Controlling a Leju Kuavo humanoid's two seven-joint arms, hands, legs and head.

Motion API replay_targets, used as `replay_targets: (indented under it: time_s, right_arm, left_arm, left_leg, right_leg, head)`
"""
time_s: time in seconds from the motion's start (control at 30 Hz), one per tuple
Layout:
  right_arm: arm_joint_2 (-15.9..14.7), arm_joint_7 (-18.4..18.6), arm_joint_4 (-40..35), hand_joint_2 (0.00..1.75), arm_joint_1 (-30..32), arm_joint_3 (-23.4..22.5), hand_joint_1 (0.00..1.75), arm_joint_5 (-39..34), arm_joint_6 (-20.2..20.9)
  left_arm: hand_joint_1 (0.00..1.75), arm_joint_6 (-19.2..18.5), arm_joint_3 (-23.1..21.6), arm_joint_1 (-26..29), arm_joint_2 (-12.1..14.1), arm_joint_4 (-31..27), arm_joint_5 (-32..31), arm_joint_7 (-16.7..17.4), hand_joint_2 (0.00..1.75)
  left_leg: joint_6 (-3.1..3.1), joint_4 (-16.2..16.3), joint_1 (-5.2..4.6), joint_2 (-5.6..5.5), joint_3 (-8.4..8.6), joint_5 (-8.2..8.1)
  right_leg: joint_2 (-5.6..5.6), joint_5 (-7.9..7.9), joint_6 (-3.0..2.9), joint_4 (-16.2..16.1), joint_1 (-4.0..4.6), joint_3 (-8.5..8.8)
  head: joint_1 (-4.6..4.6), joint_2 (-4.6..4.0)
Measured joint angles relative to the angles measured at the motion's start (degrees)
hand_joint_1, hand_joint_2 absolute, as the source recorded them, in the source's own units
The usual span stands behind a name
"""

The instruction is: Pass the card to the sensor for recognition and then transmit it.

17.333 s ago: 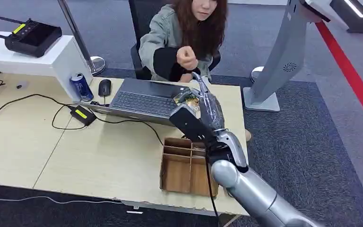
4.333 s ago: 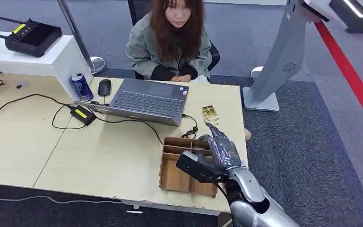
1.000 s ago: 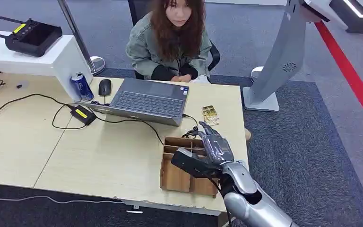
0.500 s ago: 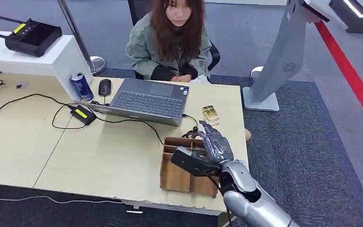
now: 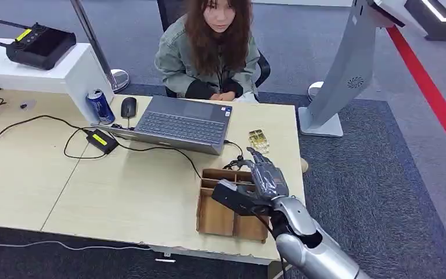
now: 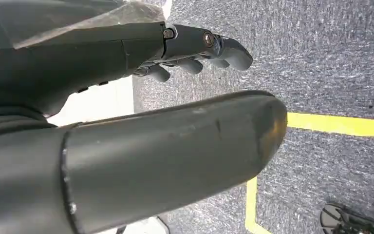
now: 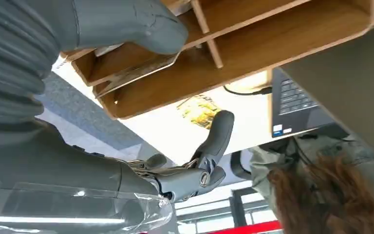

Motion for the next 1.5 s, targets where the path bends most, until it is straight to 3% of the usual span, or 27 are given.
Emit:
replay_targets:
  time_s: [0.37,1.0,1.5]
  right_arm:
    - [-0.9,0.2,0.0,1.75,0.0,-0.2,0.66,0.5,0.0]
    - [-1.3,-0.7,2.0,1.75,0.1,-0.4,0.82,0.6,-0.9]
    - [-1.3,-1.7,3.4,1.75,0.1,-0.9,0.82,1.1,-2.0]
  left_arm:
    - [0.0,0.0,0.0,0.0,0.0,0.0,0.0,-0.3,0.0]
    - [0.0,0.0,-0.1,0.0,0.0,0.0,0.0,-0.5,0.0]
    - [0.0,-0.2,-0.2,0.0,0.0,0.0,0.0,-0.6,0.0]
  left_leg:
    - [0.0,0.0,0.0,0.0,0.0,0.0]
    - [0.0,0.0,0.0,0.0,0.0,0.0]
    - [0.0,0.0,0.0,0.0,0.0,0.0]
  right_leg:
    - [0.0,0.0,0.0,0.0,0.0,0.0]
    - [0.0,0.0,0.0,0.0,0.0,0.0]
    - [0.0,0.0,0.0,0.0,0.0,0.0]
  head:
    - [0.0,0.0]
    - [0.0,0.0]
    - [0.0,0.0]
